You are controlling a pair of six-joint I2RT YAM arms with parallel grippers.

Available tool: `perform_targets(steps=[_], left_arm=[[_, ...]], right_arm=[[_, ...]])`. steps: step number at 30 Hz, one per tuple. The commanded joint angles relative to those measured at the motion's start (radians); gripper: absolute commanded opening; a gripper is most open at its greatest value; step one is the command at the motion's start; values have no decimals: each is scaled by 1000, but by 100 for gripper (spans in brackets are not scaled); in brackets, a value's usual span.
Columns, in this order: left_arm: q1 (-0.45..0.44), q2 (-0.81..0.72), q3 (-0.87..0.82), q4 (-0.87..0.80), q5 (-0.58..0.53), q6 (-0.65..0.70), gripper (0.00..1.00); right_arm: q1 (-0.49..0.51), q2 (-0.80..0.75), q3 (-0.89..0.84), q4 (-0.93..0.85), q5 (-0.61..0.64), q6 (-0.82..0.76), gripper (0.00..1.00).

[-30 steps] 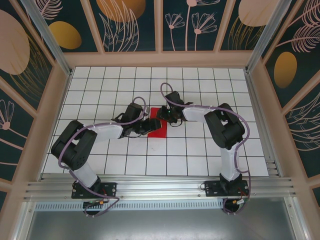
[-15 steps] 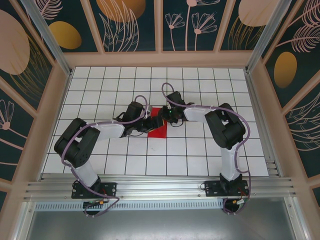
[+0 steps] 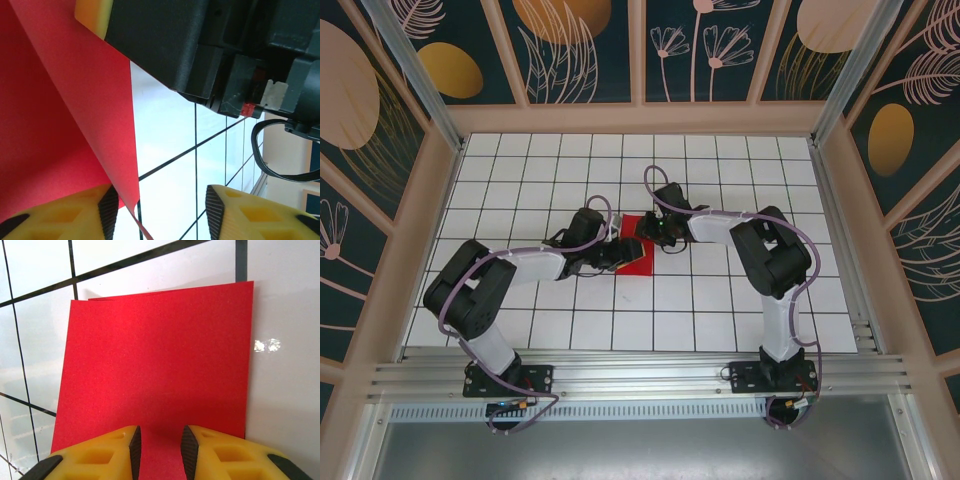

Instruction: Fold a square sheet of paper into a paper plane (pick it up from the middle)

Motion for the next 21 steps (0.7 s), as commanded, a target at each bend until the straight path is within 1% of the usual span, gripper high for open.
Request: perform_targets(steps=[1,5,11,13,16,21], left_arm=[[-4,-12,2,50,25,-17,48],[-6,3,21,73,32,-24,47],[-6,11,46,82,25,-16,51],[-5,49,51,95,22,-18,53],[-5,67,55,114,19,-19,56],[-6,85,58,126,-1,-13,58]], right_arm=[[-11,67,-63,-130,57,-9,32],[-11,68,-64,-130,57,-10,32],[-11,70,-62,-130,52,-12,32],[-13,68,-62,-129,47,-13,32],[-19,66,-67,-117,21,-15,32],[-41,50,-82,-85,-49,-19,32]])
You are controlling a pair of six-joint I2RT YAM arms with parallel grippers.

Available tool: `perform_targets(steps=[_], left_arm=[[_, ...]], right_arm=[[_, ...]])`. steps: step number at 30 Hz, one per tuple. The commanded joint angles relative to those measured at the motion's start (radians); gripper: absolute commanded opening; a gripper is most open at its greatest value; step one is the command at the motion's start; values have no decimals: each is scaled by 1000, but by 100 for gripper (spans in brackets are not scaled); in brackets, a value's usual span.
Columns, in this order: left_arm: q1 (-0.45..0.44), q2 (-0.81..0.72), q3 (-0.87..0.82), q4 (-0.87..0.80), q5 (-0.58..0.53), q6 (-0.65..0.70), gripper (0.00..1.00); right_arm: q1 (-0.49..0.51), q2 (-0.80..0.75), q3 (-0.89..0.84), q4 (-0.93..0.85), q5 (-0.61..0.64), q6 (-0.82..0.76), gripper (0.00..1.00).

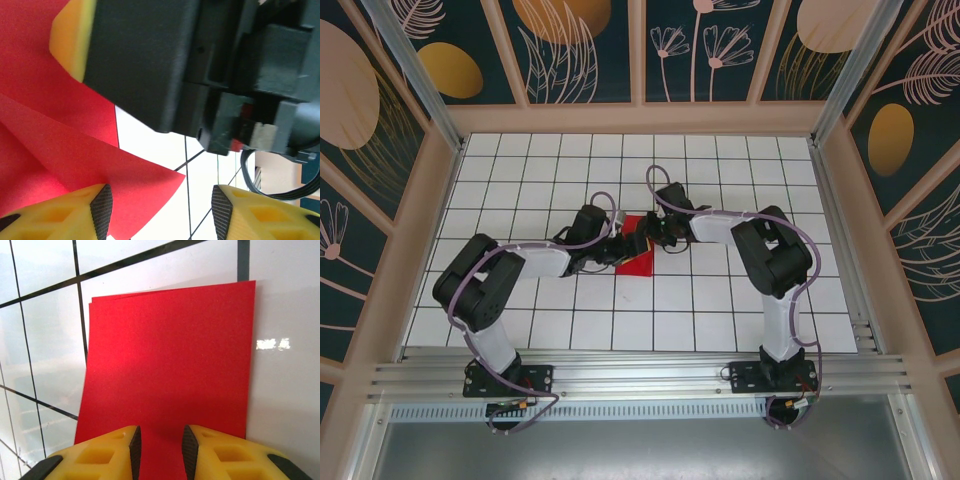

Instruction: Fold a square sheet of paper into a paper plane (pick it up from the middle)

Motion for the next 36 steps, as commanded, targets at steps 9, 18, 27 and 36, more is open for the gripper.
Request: perform_targets(steps=[9,18,27,36], left_arm=[[-4,37,20,26,-58,10,45],[-3,69,36,14,-78,22,30],[-4,90,51,6,-78,22,29],[-4,103,64,-8,-78,27,27]], right_arm=[[-77,-50,-77,-21,-173,-84,33],[-92,-145,-124,6,-249,-158,34],[-98,-256,-247,66,-263,-186,39],[-96,-277,-271,101,-300,-206,40]])
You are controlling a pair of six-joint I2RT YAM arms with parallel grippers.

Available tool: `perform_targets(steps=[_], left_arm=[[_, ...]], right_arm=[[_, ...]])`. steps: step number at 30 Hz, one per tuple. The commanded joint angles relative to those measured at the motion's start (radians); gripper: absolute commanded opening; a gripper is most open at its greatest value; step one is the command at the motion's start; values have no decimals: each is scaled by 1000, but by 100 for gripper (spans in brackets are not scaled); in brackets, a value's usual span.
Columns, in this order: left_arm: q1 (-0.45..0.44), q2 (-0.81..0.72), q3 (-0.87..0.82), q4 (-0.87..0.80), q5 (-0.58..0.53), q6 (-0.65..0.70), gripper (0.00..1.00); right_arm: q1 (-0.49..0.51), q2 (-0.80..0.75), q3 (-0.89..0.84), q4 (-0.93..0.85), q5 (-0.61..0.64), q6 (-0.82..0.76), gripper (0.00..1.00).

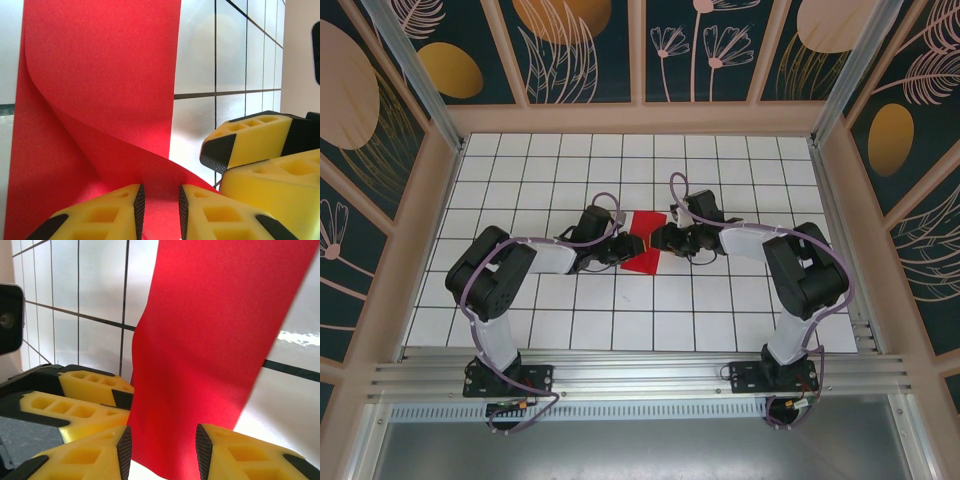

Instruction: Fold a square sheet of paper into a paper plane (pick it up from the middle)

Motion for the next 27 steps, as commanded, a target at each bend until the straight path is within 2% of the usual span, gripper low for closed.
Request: perform_targets(steps=[1,5,15,27], left_arm=[[-4,20,26,-12,-11,23,27],[-4,26,31,-17,-11,24,25],[-4,32,41,-31,-13,29,24],[-4,29,41,-32,-13,29,23]], right_arm=[[-2,-34,-9,49,-36,-29,39],[-2,-44,-17,72,-48,-31,33],[0,-61,-36,89,-54,-39,40],[9,-12,-5,23,12,-57,37]])
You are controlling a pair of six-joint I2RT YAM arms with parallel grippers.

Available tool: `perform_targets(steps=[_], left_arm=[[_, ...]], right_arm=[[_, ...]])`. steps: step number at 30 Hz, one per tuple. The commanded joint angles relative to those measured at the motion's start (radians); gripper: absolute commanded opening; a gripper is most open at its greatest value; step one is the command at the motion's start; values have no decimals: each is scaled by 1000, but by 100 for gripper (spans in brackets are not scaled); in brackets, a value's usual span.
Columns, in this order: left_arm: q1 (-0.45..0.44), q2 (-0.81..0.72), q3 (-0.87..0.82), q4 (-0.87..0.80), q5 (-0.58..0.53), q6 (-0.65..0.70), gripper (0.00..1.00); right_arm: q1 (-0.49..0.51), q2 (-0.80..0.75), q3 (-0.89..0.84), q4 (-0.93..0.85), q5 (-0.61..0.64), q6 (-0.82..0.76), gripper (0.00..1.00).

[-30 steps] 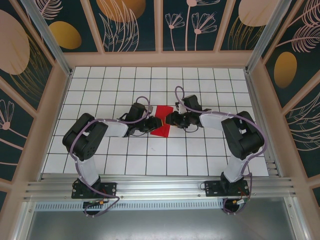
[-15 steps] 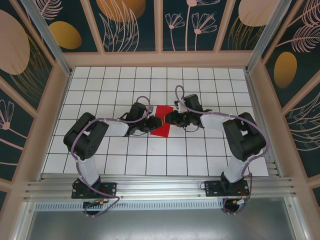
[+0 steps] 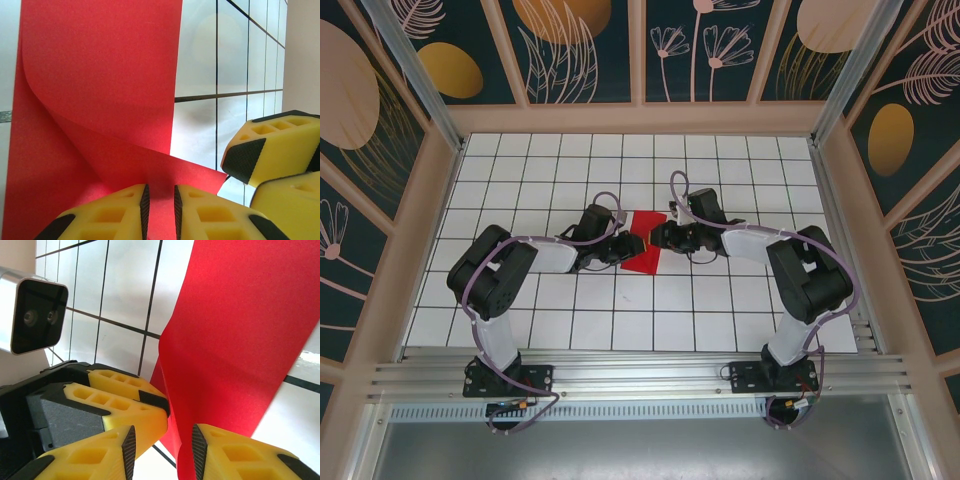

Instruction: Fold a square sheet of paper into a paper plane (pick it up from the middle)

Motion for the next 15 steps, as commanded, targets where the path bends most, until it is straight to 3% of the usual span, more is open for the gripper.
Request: perform_targets(steps=[1,8,15], left_arm=[[-4,17,24,-19,-13,26,23],[-4,16,25,-20,-12,27,23],[-4,10,25,-20,-9,28,23]], right_arm=[[7,22,17,-31,27,-31,37],[19,51,37,-34,5,-39,31],[19,60,47,-39,22,-48,11]])
